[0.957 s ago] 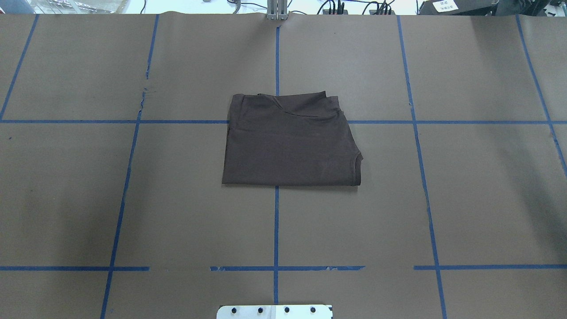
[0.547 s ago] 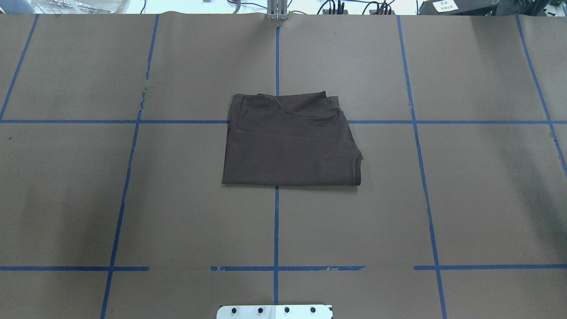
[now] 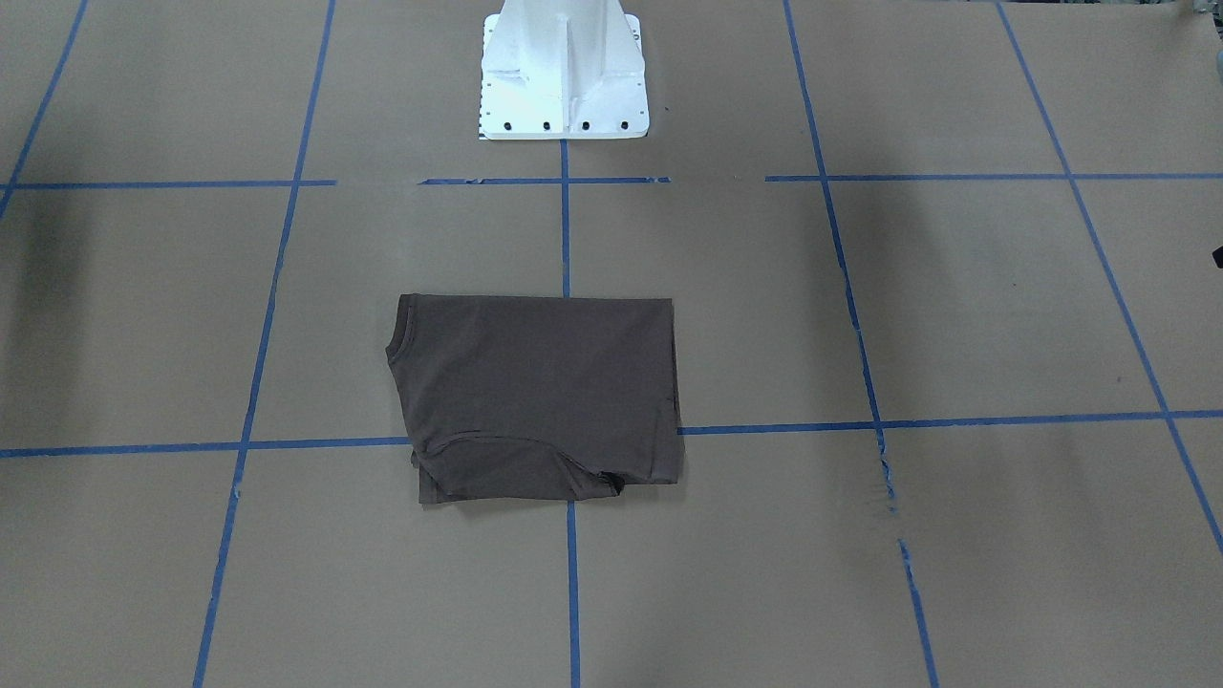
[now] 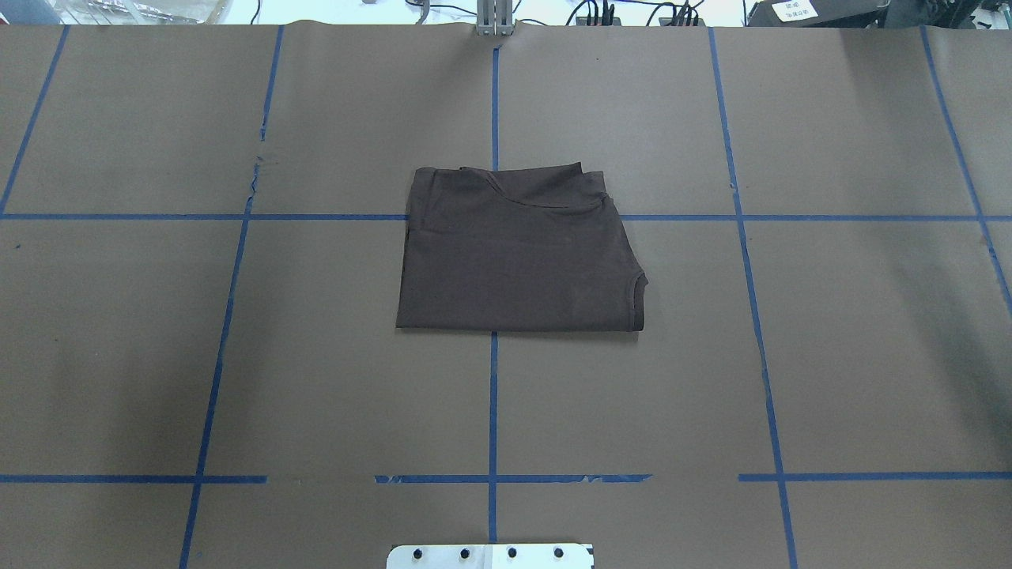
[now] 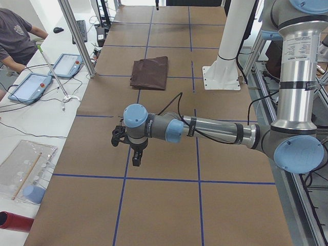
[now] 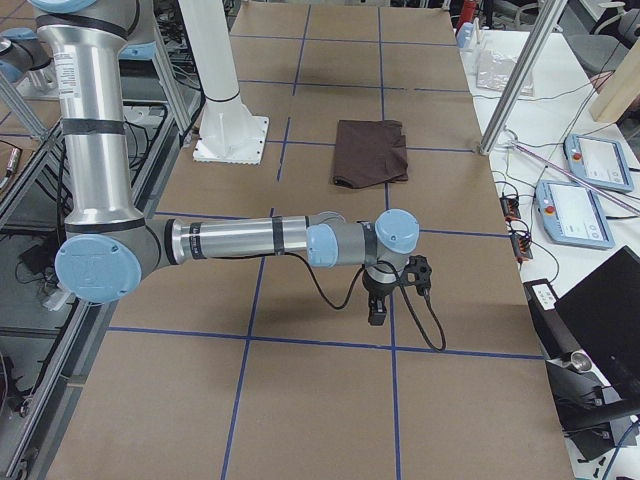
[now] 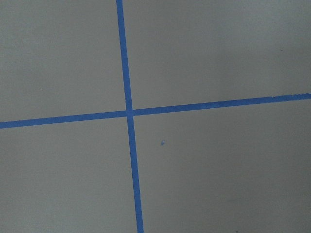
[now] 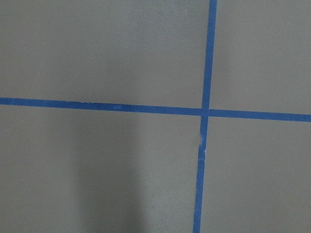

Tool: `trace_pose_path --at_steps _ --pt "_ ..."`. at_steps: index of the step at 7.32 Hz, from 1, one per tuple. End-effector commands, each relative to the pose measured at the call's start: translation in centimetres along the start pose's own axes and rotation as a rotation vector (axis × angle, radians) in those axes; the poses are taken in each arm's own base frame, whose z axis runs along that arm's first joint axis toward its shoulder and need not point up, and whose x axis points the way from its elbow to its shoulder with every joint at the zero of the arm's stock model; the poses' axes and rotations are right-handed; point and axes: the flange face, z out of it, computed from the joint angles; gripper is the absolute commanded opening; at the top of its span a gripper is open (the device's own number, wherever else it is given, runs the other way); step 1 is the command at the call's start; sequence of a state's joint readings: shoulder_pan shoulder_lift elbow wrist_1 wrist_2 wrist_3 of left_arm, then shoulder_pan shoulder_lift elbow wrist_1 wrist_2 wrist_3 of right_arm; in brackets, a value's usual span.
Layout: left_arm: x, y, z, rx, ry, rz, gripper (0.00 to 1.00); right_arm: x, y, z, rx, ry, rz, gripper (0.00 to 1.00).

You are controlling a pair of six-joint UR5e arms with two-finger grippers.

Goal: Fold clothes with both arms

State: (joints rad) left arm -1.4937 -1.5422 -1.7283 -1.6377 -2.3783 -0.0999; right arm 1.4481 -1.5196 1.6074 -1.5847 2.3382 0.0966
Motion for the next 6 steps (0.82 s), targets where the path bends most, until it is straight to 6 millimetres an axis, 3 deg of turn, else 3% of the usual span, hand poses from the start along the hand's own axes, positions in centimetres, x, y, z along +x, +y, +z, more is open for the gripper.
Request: trace_pose_path --at_steps 1,6 --pt "-0.22 0.17 -0.46 0.001 -0.004 -0.017 1.0 -0.01 -0.1 0.01 0.0 -0.001 0.005 1.0" --pt "0.37 -0.42 -0.81 0.009 0.005 -0.009 1.0 -0.35 -0.35 0.08 0.015 -0.008 -0.024 1.0"
